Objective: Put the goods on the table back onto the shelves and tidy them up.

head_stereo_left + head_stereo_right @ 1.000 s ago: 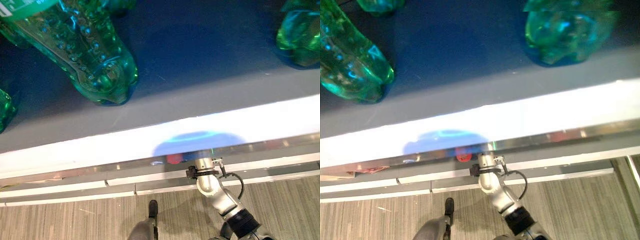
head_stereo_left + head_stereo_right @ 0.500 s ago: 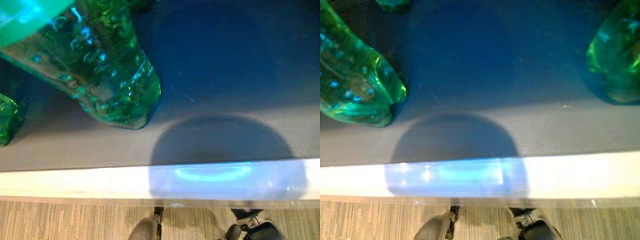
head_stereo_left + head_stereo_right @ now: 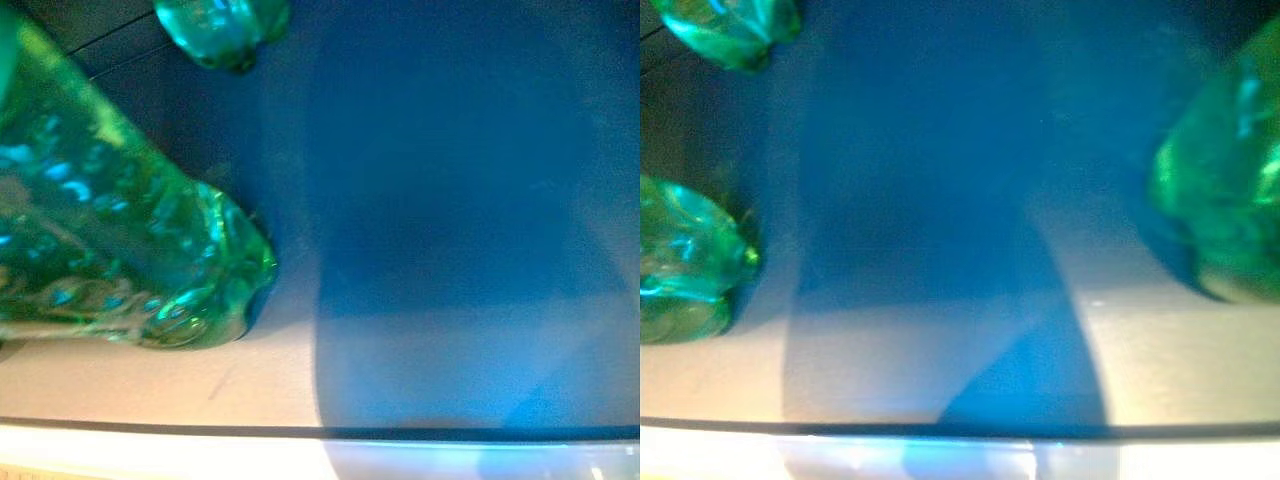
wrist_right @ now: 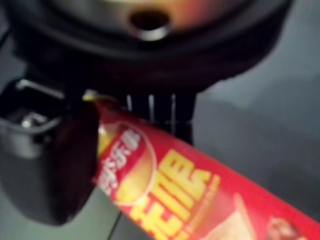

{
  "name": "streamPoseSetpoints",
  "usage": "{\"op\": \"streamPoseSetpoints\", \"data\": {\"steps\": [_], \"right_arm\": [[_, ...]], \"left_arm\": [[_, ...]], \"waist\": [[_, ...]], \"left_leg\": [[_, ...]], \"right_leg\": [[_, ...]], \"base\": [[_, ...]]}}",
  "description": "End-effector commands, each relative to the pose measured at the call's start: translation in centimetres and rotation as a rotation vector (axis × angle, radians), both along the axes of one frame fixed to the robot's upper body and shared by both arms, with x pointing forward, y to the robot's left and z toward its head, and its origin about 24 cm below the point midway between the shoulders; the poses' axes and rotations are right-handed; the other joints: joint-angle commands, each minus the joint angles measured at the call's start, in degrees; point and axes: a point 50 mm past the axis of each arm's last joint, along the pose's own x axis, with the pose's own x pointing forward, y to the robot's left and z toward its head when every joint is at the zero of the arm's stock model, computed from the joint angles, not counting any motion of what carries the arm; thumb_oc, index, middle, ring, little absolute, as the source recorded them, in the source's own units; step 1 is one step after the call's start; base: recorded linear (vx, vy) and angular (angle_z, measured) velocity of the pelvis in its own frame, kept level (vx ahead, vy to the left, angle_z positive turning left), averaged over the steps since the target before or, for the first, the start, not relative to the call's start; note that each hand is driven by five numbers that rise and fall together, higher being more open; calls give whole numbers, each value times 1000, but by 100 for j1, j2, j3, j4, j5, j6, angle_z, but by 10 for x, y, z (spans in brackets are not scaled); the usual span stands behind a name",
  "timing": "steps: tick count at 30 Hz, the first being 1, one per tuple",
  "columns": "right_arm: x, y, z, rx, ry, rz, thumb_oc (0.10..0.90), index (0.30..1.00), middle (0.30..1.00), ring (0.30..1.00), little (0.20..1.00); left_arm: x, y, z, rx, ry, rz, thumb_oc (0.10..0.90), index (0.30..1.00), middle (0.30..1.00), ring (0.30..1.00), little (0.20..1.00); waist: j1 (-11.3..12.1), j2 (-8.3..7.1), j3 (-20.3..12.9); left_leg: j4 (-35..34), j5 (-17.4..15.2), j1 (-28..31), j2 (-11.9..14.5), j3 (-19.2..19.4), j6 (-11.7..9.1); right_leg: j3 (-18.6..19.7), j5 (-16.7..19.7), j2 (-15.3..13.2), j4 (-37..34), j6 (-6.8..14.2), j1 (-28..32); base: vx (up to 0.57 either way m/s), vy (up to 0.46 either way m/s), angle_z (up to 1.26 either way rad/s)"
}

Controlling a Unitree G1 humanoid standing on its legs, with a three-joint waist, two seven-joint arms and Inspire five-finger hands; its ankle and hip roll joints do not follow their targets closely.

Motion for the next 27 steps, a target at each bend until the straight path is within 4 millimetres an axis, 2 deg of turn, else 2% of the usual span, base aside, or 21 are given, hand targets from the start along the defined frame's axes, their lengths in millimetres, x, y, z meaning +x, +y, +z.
{"op": "streamPoseSetpoints", "data": {"steps": [1,5,8,9,11,12,13,14,15,16,19,21,22,23,24,25,26,27], "right_arm": [[-8,15,67,106,-363,82,400,300,300,300,300],[-7,10,66,88,-369,54,400,300,300,300,300],[-4,3,64,50,-362,12,400,300,300,300,300],[-4,3,64,49,-362,13,400,300,300,300,300],[-4,3,64,41,-360,6,400,300,300,300,300],[-2,4,60,17,-339,9,400,300,300,300,300],[-1,3,53,7,-313,7,400,300,300,300,300],[-3,4,49,10,-302,18,400,300,300,300,300],[-5,10,43,15,-282,55,400,300,300,300,300],[-5,10,43,15,-282,56,400,300,300,300,300],[-8,24,36,42,-260,134,400,300,300,300,300],[-9,32,35,63,-252,170,400,300,300,300,300],[-11,35,33,83,-247,194,400,300,300,300,300],[-11,35,32,83,-247,194,400,300,300,300,300],[-13,36,30,91,-240,202,400,300,300,300,300],[-15,37,29,106,-245,219,400,300,300,300,300],[-15,37,29,107,-245,219,400,300,300,300,300],[-14,37,29,113,-247,219,400,300,300,300,300]], "left_arm": [[-43,43,4,149,135,28,800,900,900,900,900],[-37,40,4,145,121,-4,800,900,900,900,900],[-36,36,3,143,121,-34,800,900,900,900,900],[-36,36,3,142,121,-34,800,900,900,900,900],[-33,36,3,140,115,-29,800,900,900,900,900],[-30,37,4,135,104,-5,800,900,900,900,900],[-28,41,5,137,95,32,800,900,900,900,900],[-26,43,5,145,93,47,800,900,900,900,900],[-26,45,5,151,96,70,800,900,900,900,900],[-26,45,5,151,96,71,800,900,900,900,900],[-31,47,6,172,108,92,800,900,900,900,900],[-36,47,5,173,116,101,800,900,900,900,900],[-40,48,5,174,124,107,800,900,900,900,900],[-40,48,5,174,125,107,800,900,900,900,900],[-44,47,4,174,137,107,800,900,900,900,900],[-47,46,4,176,142,112,800,900,900,900,900],[-47,46,4,176,142,112,800,900,900,900,900],[-46,44,3,170,134,109,800,900,900,900,900]], "waist": [[98,12,157],[25,30,160],[-148,74,144],[-145,72,152],[-182,85,157],[-200,146,191],[-211,195,199],[-225,200,222],[-183,183,231],[-179,176,240],[-90,153,320],[38,102,350],[154,19,332],[159,15,329],[205,-21,304],[259,-90,321],[264,-90,316],[293,-129,351]], "left_leg": [[627,-1319,-343,9,-217,45],[940,-1460,-419,-17,-166,92],[1059,-1579,-287,-50,21,180],[1055,-1579,-277,-53,30,183],[1008,-1579,-175,-41,105,196],[827,-1487,30,-8,272,247],[479,-1327,216,-86,362,373],[333,-1239,288,-113,431,439],[156,-1068,340,-189,571,567],[140,-1068,361,-186,581,558],[-194,-619,426,-175,752,660],[-375,-399,442,-127,832,585],[-411,-205,308,-91,833,503],[-409,-204,308,-82,836,493],[-420,-142,250,-83,815,464],[-371,-47,63,-101,744,425],[-364,-49,55,-95,747,421],[-322,20,-75,-79,686,378]], "right_leg": [[295,1670,-652,-286,452,-29],[374,1758,-731,-210,452,-69],[448,2228,-888,-92,452,-165],[459,2228,-892,-92,452,-166],[413,2235,-937,18,452,-218],[192,2236,-976,126,452,-289],[161,1869,-856,297,452,-359],[201,1313,-685,546,452,-385],[161,547,-278,1107,285,-376],[187,496,-287,1166,281,-400],[284,-592,594,2161,-22,-361],[240,-1156,1005,2330,-205,-153],[314,-1603,1410,2255,-392,86],[314,-1610,1420,2245,-405,90],[426,-1762,1606,2255,-458,84],[701,-1889,1842,2151,-527,90],[703,-1886,1849,2142,-532,88],[820,-2019,1955,1980,-637,139]], "base": [[-30,87,-1],[-12,75,0],[9,192,2],[13,128,-6],[-26,140,-25],[-160,371,-29],[-189,485,-66],[-213,509,-61],[-119,289,-56],[-129,249,-27],[-145,102,-60],[-191,-74,-37],[-165,-134,-48],[-133,-151,-42],[-137,-163,-23],[-137,-158,-7],[-166,-188,-2],[-133,-184,-1]]}}
